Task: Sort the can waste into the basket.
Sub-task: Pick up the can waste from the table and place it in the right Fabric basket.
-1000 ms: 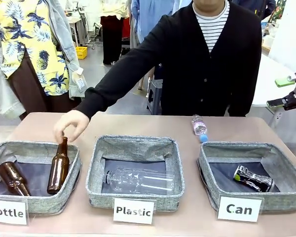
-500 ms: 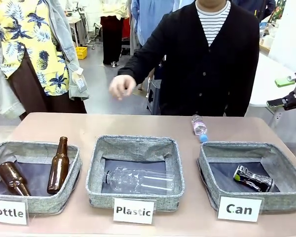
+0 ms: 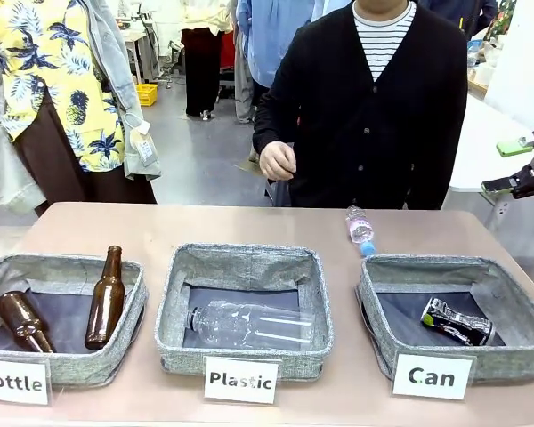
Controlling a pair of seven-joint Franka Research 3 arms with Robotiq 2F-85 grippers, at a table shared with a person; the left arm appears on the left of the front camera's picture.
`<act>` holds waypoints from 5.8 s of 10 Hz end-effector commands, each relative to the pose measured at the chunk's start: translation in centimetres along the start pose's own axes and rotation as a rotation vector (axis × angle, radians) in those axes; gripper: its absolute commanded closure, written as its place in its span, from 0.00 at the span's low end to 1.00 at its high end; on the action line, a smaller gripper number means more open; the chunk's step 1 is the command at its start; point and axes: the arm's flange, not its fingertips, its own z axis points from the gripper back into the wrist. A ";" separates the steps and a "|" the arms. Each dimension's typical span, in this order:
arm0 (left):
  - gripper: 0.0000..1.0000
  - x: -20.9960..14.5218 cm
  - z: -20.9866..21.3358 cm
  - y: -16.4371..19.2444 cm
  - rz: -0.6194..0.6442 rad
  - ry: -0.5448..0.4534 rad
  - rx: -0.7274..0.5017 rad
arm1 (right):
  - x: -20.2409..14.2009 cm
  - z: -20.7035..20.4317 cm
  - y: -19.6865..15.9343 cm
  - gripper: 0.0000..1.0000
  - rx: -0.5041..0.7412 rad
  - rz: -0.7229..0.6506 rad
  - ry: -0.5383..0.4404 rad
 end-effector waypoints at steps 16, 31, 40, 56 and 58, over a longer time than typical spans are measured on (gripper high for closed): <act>0.58 49.0 -32.7 -43.9 -0.698 -0.304 -0.380 | -14.3 16.0 -0.4 0.00 -0.388 -0.141 0.069; 0.00 49.1 -38.8 -42.3 -0.697 -0.107 -0.498 | -14.3 16.0 -0.4 0.00 -0.388 -0.141 0.069; 0.00 38.3 -15.7 -32.1 -0.528 -0.120 -0.595 | -1.3 5.7 0.8 0.00 -0.294 0.067 0.335; 0.00 -5.8 -4.4 -0.1 0.547 -0.742 -0.672 | 4.6 -4.6 -0.5 0.00 0.164 -0.009 0.295; 0.00 -5.8 -4.4 -0.1 0.547 -0.742 -0.672 | 4.6 -4.6 -0.5 0.00 0.164 -0.009 0.295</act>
